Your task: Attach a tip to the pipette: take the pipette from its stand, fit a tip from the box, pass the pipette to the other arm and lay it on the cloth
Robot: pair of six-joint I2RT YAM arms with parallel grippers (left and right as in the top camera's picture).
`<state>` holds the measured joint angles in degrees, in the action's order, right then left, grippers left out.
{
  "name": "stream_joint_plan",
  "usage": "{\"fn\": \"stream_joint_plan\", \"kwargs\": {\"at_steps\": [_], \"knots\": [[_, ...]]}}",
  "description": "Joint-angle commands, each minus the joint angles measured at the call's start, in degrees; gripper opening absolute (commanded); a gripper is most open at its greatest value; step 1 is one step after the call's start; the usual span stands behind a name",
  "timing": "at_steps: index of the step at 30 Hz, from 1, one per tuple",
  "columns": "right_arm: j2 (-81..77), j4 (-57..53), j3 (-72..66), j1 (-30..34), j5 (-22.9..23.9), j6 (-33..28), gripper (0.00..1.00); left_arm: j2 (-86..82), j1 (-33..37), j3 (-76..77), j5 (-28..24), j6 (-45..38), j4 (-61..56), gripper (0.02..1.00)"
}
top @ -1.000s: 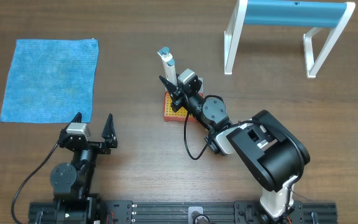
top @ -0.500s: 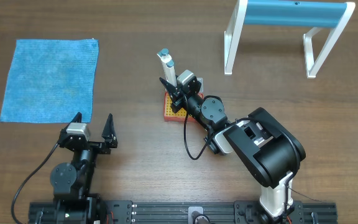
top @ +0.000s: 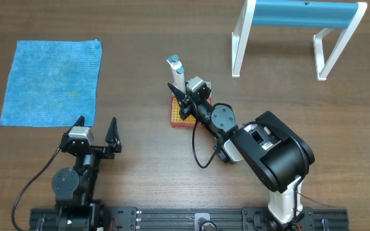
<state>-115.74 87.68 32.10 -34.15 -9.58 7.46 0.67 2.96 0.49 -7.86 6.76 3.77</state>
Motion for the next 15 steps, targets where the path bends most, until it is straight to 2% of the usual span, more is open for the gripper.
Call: {"fn": "stream_joint_plan", "kwargs": {"at_steps": [1,5,6,12,14,15], "knots": [[-4.9,-3.8,-3.0,-0.2,-0.1,0.7,0.08,-0.3,0.4,-0.2,0.4,0.5,0.3,0.875],[-4.4,-3.8,-2.2,-0.2,-0.2,0.7,0.08,-0.3,0.4,-0.2,0.4,0.5,0.3,0.875],[-1.2,-3.8,-0.6,-0.1,-1.6,0.7,0.082,-0.3,0.4,-0.2,0.4,0.5,0.3,0.875],[12.2,-4.0,3.9,1.7,-1.8,0.7,0.08,-0.3,0.4,-0.2,0.4,0.5,0.3,0.875],[14.6,-4.4,3.9,1.9,-4.3,0.7,0.082,-0.3,0.4,-0.2,0.4,0.5,0.3,0.875],[16.6,-6.2,3.9,1.8,-7.4,0.7,0.08,-0.3,0.4,-0.2,0.4,0.5,0.3,0.875]]}}
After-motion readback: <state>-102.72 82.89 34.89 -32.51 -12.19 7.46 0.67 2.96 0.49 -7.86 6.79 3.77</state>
